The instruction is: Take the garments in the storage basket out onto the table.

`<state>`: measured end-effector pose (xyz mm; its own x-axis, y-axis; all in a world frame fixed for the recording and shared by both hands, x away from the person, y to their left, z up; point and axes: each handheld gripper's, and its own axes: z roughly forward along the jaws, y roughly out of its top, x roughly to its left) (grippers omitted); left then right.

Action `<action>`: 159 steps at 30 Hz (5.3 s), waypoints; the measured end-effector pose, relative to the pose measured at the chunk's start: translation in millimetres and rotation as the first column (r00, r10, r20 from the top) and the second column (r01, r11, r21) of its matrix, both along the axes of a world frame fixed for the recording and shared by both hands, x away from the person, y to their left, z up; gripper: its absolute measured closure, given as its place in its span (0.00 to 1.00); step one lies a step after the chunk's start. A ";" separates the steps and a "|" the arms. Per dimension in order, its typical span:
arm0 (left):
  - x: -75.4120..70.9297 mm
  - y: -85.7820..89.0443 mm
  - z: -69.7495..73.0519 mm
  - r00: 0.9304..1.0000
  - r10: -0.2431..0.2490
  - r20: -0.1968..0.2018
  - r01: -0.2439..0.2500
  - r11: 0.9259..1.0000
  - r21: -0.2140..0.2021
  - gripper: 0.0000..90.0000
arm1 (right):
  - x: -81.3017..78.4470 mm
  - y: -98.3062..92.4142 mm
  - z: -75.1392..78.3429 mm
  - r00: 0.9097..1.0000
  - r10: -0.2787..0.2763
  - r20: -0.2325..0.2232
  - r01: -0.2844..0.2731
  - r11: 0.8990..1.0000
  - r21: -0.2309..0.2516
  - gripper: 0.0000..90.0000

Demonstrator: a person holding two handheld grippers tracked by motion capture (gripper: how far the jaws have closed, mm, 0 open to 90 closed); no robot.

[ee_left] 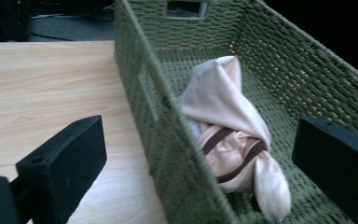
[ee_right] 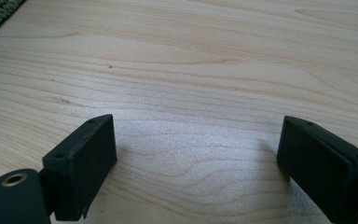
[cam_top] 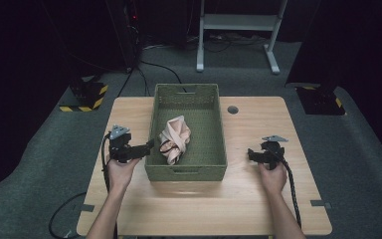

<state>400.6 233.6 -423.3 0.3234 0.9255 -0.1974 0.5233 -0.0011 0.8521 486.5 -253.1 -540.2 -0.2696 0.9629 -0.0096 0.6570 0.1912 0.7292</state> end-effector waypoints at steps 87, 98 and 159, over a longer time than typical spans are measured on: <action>107.3 -106.9 -21.5 0.963 0.030 -0.266 0.027 0.978 0.208 0.08 | -0.4 0.6 0.0 1.000 0.004 -0.002 -0.004 1.000 0.000 0.12; 127.0 -112.1 -29.9 0.948 0.065 -0.313 0.007 0.975 0.223 0.18 | -0.4 0.6 0.0 1.000 0.004 -0.002 -0.004 1.000 0.000 0.12; 110.1 -98.3 25.9 0.981 -0.102 -0.167 0.092 0.994 -0.067 0.94 | -0.4 0.6 0.0 1.000 0.004 -0.003 -0.004 1.000 0.001 0.12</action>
<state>510.7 135.3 -397.4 0.3680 0.8766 -0.3102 0.6602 -0.0114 0.7510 486.2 -252.5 -540.2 -0.2735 0.9618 -0.0082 0.6581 0.1934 0.7277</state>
